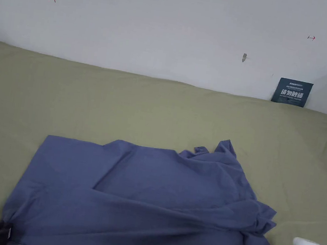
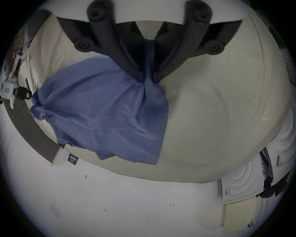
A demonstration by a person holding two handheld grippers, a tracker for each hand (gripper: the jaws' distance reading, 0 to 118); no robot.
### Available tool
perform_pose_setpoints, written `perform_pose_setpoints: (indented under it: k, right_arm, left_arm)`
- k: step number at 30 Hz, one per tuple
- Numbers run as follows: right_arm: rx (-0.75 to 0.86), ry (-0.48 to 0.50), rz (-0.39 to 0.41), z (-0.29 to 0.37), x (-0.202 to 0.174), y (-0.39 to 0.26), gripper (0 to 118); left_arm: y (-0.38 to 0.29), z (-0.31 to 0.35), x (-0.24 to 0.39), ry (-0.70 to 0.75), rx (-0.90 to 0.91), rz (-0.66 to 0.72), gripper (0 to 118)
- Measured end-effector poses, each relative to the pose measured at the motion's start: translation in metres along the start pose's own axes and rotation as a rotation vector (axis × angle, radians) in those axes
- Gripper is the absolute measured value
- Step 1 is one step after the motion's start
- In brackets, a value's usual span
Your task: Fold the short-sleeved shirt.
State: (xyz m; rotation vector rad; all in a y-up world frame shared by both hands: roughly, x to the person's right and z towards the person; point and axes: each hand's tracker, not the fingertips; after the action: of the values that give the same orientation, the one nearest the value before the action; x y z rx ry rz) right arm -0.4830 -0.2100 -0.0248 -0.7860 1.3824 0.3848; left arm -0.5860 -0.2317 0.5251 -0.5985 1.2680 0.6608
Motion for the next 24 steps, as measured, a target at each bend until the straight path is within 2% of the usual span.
perform_pose_setpoints:
  k: [1, 3, 4, 5, 6, 14, 21, 24]
  right_arm:
    - [0.008, -0.015, 0.007, -0.007, -0.001, 0.002, 77]
    - [-0.011, -0.023, 0.021, -0.026, -0.002, 0.003, 76]
    - [-0.016, -0.042, 0.021, -0.031, -0.004, 0.005, 66]
    - [-0.025, -0.047, 0.016, -0.034, -0.004, 0.007, 31]
    - [-0.02, -0.046, 0.016, -0.035, -0.002, 0.008, 12]
    - [0.037, 0.026, -0.011, 0.019, -0.005, 0.019, 11]
    - [0.065, 0.061, 0.069, 0.078, -0.006, 0.016, 11]
    - [0.073, 0.063, 0.06, 0.106, -0.002, 0.006, 11]
  left_arm:
    - [0.001, 0.001, 0.002, 0.001, 0.0, -0.006, 9]
    - [0.001, 0.002, 0.002, 0.002, -0.002, -0.01, 9]
    - [0.001, 0.003, 0.002, 0.001, -0.004, -0.006, 9]
    - [0.004, 0.004, 0.0, -0.003, -0.007, -0.004, 9]
    - [0.004, 0.005, -0.001, -0.008, -0.007, -0.001, 9]
    - [0.013, 0.034, -0.002, -0.045, 0.049, -0.031, 7]
    - [0.019, 0.091, 0.003, -0.106, 0.088, -0.036, 7]
    - [0.009, 0.117, 0.002, -0.129, 0.101, -0.035, 7]
